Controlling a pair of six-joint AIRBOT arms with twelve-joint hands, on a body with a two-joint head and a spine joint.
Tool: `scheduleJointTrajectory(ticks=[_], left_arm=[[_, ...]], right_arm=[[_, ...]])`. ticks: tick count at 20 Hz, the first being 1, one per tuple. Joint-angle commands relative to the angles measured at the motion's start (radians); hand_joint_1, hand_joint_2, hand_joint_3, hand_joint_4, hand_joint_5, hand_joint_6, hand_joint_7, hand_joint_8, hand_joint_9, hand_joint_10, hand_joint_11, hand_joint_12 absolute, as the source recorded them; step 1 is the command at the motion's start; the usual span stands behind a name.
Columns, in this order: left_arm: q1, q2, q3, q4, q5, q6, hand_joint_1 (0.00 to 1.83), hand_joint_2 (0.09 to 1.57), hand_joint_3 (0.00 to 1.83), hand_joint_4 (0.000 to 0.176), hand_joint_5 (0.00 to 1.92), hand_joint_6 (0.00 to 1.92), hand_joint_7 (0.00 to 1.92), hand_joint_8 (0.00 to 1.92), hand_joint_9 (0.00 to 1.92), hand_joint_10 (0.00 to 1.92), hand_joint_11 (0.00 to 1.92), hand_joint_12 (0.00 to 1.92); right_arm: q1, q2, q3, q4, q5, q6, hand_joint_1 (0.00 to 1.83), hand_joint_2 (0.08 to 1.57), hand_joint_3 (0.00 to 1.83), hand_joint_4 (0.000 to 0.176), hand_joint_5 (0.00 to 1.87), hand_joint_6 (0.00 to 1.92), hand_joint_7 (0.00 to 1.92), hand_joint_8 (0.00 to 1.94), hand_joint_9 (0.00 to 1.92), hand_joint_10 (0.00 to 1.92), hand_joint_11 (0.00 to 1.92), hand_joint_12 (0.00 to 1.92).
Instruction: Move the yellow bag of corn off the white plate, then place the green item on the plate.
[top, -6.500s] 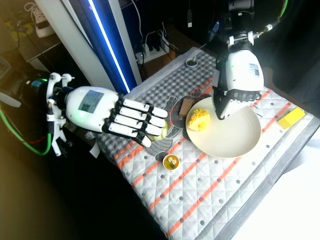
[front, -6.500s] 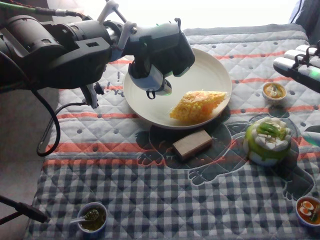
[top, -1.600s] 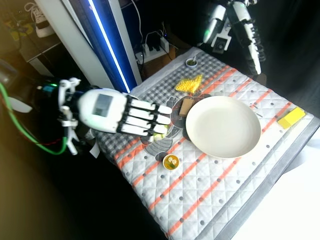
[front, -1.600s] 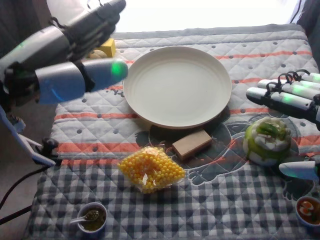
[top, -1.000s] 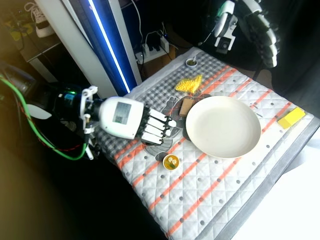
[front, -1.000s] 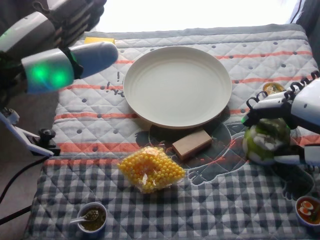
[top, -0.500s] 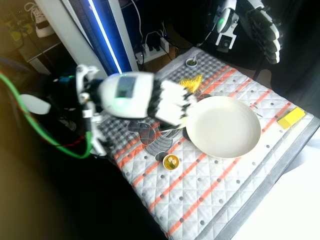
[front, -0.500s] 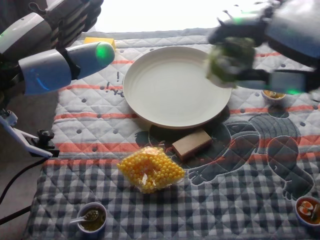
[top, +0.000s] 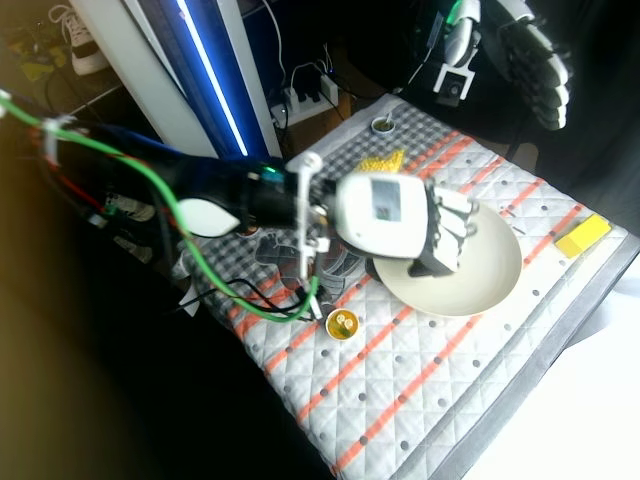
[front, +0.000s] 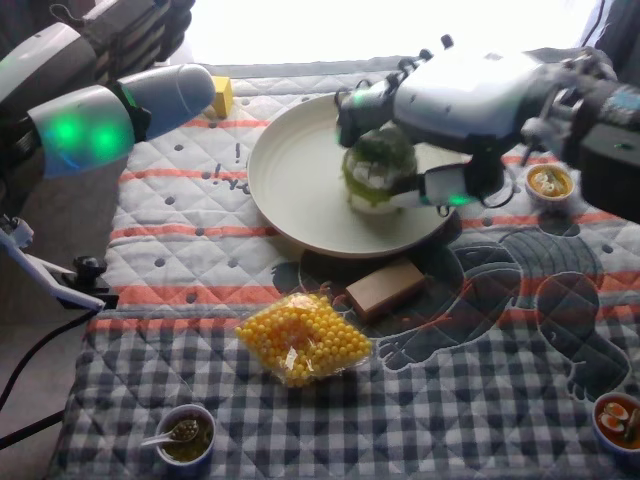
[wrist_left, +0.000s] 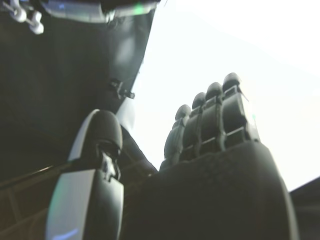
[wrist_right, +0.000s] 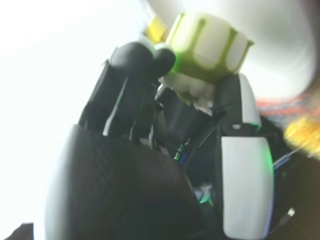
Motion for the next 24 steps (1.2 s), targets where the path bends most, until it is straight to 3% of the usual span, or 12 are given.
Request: scheduleJointTrajectory(ticks=[1,3,4,6,8,11,12,13,14,19,23,24], left_arm=[[-0.005,-0.005,0.004,-0.002,-0.134,-0.009,0.51,1.27,0.01,0.000,0.00,0.00,0.00,0.00,0.00,0.00,0.00,0.00],[-0.002,-0.004,0.004,-0.005,-0.137,-0.009,0.52,1.27,0.00,0.000,0.00,0.00,0.00,0.00,0.00,0.00,0.00,0.00],[0.000,-0.004,0.004,-0.008,-0.142,-0.009,0.55,1.26,0.00,0.005,0.00,0.00,0.00,0.00,0.00,0.00,0.00,0.00],[0.005,0.002,-0.001,-0.011,-0.155,-0.009,0.56,1.25,0.00,0.040,0.00,0.00,0.00,0.00,0.00,0.00,0.00,0.00],[0.011,0.010,-0.008,-0.017,-0.176,-0.010,0.50,1.22,0.00,0.039,0.00,0.00,0.00,0.00,0.00,0.00,0.00,0.00],[0.026,0.020,-0.016,-0.031,-0.210,-0.020,0.50,1.18,0.00,0.058,0.00,0.00,0.00,0.00,0.00,0.00,0.00,0.00],[0.034,0.025,-0.020,-0.043,-0.233,-0.023,0.52,1.15,0.00,0.071,0.00,0.00,0.00,0.00,0.00,0.00,0.00,0.00],[0.037,0.027,-0.023,-0.048,-0.246,-0.024,0.52,1.15,0.00,0.071,0.00,0.00,0.00,0.00,0.00,0.00,0.00,0.00],[0.039,0.030,-0.027,-0.053,-0.264,-0.025,0.59,1.18,0.00,0.123,0.00,0.00,0.00,0.00,0.00,0.00,0.00,0.00],[0.051,0.049,-0.040,-0.076,-0.343,-0.033,0.56,1.19,0.00,0.126,0.00,0.00,0.00,0.00,0.00,0.00,0.00,0.00],[0.063,0.066,-0.059,-0.091,-0.421,-0.037,0.56,1.16,0.00,0.112,0.00,0.00,0.00,0.00,0.00,0.00,0.00,0.00],[0.072,0.067,-0.063,-0.099,-0.452,-0.039,0.58,1.14,0.00,0.150,0.00,0.00,0.00,0.00,0.00,0.00,0.00,0.00]], right_arm=[[0.023,0.002,0.005,0.009,0.100,-0.001,0.83,1.18,0.00,0.000,0.20,0.37,0.31,0.22,0.15,0.78,0.01,1.61],[0.023,0.004,0.002,0.010,0.096,-0.001,0.68,1.16,0.00,0.011,0.01,0.02,0.02,0.01,0.01,0.14,0.00,0.95],[0.023,0.006,-0.007,0.010,0.099,-0.001,0.65,1.14,0.00,0.000,0.00,0.00,0.00,0.00,0.00,0.03,0.00,0.60],[0.027,0.040,-0.062,0.010,0.156,-0.001,0.59,1.14,0.00,0.000,0.00,0.00,0.00,0.00,0.00,0.00,0.00,0.64],[0.025,0.142,-0.149,0.031,0.279,-0.001,0.48,1.08,0.00,0.003,0.00,0.00,0.00,0.00,0.00,0.00,0.00,0.11],[-0.017,0.283,-0.259,0.046,0.442,-0.001,0.23,1.02,0.00,0.121,0.00,0.00,0.00,0.00,0.00,0.00,0.02,0.01],[-0.046,0.349,-0.303,0.059,0.515,-0.001,0.27,1.08,0.01,0.137,0.00,0.00,0.00,0.00,0.00,0.00,0.02,0.02],[-0.066,0.384,-0.325,0.070,0.559,-0.002,0.27,1.08,0.01,0.137,0.00,0.00,0.00,0.00,0.00,0.00,0.02,0.02],[-0.106,0.440,-0.364,0.103,0.622,-0.019,0.26,1.20,0.03,0.142,0.00,0.00,0.00,0.00,0.00,0.00,0.00,0.00],[-0.264,0.593,-0.488,0.247,0.848,-0.147,0.51,1.17,0.01,0.134,0.00,0.00,0.00,0.00,0.00,0.00,0.00,0.00],[-0.377,0.623,-0.521,0.333,0.990,-0.147,0.43,1.12,0.00,0.081,0.00,0.00,0.00,0.00,0.00,0.00,0.00,0.00],[-0.410,0.623,-0.531,0.351,1.044,-0.147,0.39,1.12,0.00,0.070,0.00,0.00,0.00,0.00,0.00,0.00,0.00,0.00]])
